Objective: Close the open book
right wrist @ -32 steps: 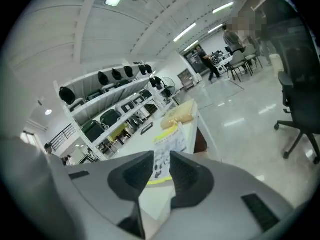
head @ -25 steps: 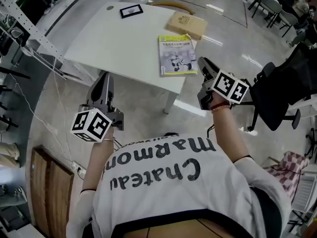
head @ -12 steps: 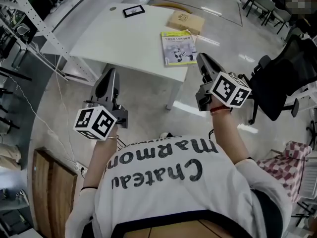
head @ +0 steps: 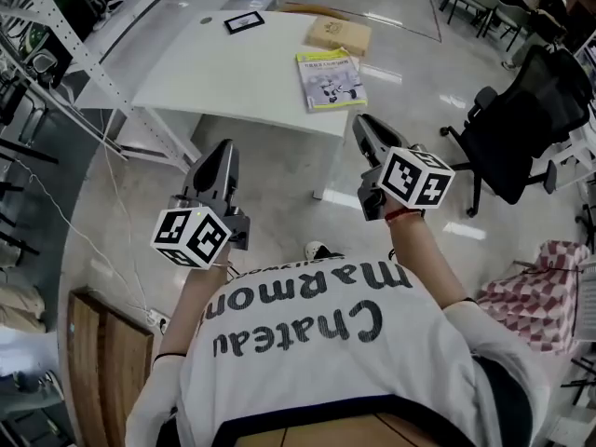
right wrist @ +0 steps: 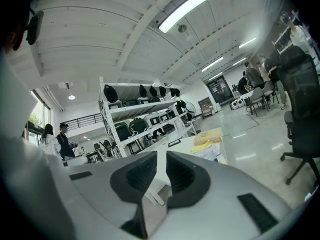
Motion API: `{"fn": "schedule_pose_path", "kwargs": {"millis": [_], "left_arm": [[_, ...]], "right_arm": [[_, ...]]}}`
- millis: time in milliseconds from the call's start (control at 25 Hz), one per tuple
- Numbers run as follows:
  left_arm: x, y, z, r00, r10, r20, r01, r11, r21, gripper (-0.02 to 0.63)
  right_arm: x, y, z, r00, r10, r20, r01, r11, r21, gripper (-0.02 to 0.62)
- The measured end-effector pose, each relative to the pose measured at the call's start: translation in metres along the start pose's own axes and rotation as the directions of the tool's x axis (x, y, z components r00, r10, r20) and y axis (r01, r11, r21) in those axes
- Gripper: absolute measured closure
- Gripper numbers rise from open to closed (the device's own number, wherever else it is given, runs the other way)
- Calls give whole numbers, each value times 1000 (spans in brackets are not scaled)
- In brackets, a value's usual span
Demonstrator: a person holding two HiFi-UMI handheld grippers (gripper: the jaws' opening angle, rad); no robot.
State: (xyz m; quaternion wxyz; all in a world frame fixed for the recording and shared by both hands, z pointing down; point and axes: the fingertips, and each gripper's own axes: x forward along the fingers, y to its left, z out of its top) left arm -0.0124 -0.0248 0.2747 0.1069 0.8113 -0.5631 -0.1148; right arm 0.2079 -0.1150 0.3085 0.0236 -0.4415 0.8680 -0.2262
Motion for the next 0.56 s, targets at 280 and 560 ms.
{"fn": "schedule_pose_path", "kwargs": {"millis": [280,560], "left_arm": [[-21,-7,-13,999,-32,-23,31,999,-15,583],[-35,-3,-26,999,-27,-40,26,999,-25,583]], "right_arm": [[-24,5,-29,999,-41,-18,41,999,5,525],[-30,9,-57,997,-51,-59,52,999,15,525]]}}
